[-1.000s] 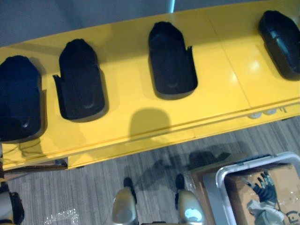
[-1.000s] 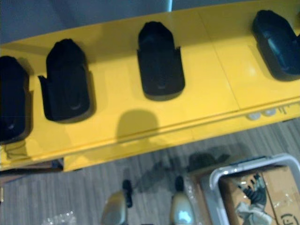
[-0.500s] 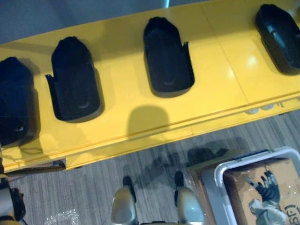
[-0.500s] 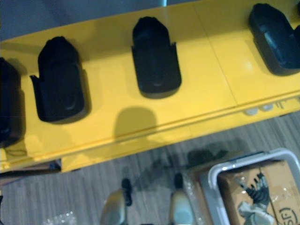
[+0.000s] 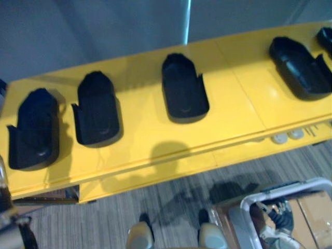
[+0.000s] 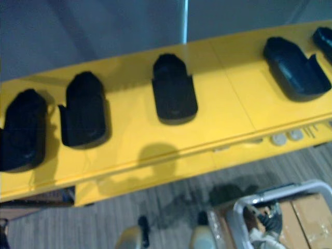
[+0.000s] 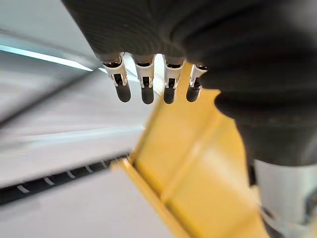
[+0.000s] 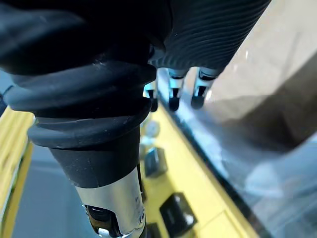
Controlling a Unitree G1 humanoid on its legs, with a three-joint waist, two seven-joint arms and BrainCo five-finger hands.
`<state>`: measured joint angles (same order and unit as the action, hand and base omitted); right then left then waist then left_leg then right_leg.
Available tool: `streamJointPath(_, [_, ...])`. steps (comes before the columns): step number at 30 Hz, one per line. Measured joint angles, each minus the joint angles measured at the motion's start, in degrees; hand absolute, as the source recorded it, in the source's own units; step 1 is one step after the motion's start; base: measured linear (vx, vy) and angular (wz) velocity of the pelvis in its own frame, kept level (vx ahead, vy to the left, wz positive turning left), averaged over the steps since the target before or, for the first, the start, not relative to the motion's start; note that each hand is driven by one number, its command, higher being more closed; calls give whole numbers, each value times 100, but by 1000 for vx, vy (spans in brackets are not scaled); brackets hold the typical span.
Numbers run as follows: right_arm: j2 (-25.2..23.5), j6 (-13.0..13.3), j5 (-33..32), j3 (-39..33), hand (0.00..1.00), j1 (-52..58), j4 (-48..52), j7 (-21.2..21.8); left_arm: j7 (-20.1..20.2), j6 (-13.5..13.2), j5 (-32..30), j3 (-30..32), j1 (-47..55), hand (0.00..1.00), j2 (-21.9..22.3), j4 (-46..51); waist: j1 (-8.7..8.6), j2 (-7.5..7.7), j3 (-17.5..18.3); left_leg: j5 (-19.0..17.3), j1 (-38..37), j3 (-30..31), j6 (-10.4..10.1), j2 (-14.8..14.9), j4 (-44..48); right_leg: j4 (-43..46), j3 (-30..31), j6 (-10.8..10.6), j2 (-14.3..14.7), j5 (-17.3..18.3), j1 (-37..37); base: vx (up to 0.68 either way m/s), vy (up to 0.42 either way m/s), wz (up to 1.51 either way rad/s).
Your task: Walk over and take plastic housings, then place them on the shelf
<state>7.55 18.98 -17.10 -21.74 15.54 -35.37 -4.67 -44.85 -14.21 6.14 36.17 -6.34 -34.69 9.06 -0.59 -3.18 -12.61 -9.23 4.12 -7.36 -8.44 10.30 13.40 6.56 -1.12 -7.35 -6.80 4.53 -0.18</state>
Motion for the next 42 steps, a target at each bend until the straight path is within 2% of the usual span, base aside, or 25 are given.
streamJointPath(2, [-126,-69,7,-5,0,-5,-174,-47,146,-137,228,-1,415,0,504,103,39,82,98,75,-28,98,-12,-21,-104,-17,-85,28,-3,16,58,22,-29,29])
streamJointPath(5, [-417,-155,152,-6,0,-2,-464,-66,238,-349,584,-106,1118,0,1583,99,230,324,231,240,-145,238,-23,-73,-318,-29,-216,45,-18,26,148,-9,-25,25])
streamJointPath(6, [-461,-155,222,-5,0,-10,-520,-73,236,-425,641,-160,1300,0,1830,100,272,347,247,252,-149,247,-19,-84,-348,-36,-223,48,-24,28,186,-47,2,10])
streamJointPath(9, [-572,-169,220,2,0,10,-641,-179,240,-585,994,-384,1702,0,2419,97,297,427,328,315,-212,291,-13,-118,-495,-68,-310,69,-48,40,254,-58,6,10])
streamJointPath(11, [-596,-181,219,103,0,15,-633,-212,305,-699,1276,-477,1800,0,2599,98,296,465,353,400,-208,359,-19,-120,-580,-87,-366,93,-45,41,263,-41,-15,16])
streamJointPath(14, [-593,-186,221,242,0,9,-630,-298,410,-734,1387,-606,1820,0,2900,94,295,463,353,506,-236,362,-29,-119,-719,-110,-378,64,-37,-8,254,-40,-16,5])
streamJointPath(18, [-590,-186,218,388,0,5,-635,-303,497,-822,1414,-768,1769,0,2968,89,291,447,343,571,-259,325,-34,-116,-826,-119,-370,55,-34,-37,221,0,0,-2])
streamJointPath(26, [-563,-184,218,446,0,-55,-679,-295,411,-817,1611,-1074,1145,0,2942,-347,269,438,329,619,-338,104,-38,-110,-984,-144,-203,53,-33,-68,100,27,4,-9])
streamJointPath(34, [-525,-184,224,449,0,-85,-698,-286,-108,-747,1640,-1271,505,0,2873,-745,120,469,271,615,-373,-53,-38,-100,-987,-137,-43,65,-26,-105,20,2,7,-11])
streamJointPath(42, [-464,-181,221,531,0,-176,-795,-295,-645,-674,1629,-1270,159,0,2835,-1191,-21,440,48,599,-406,-137,-23,-94,-983,-117,29,54,-20,-125,0,-24,3,-4])
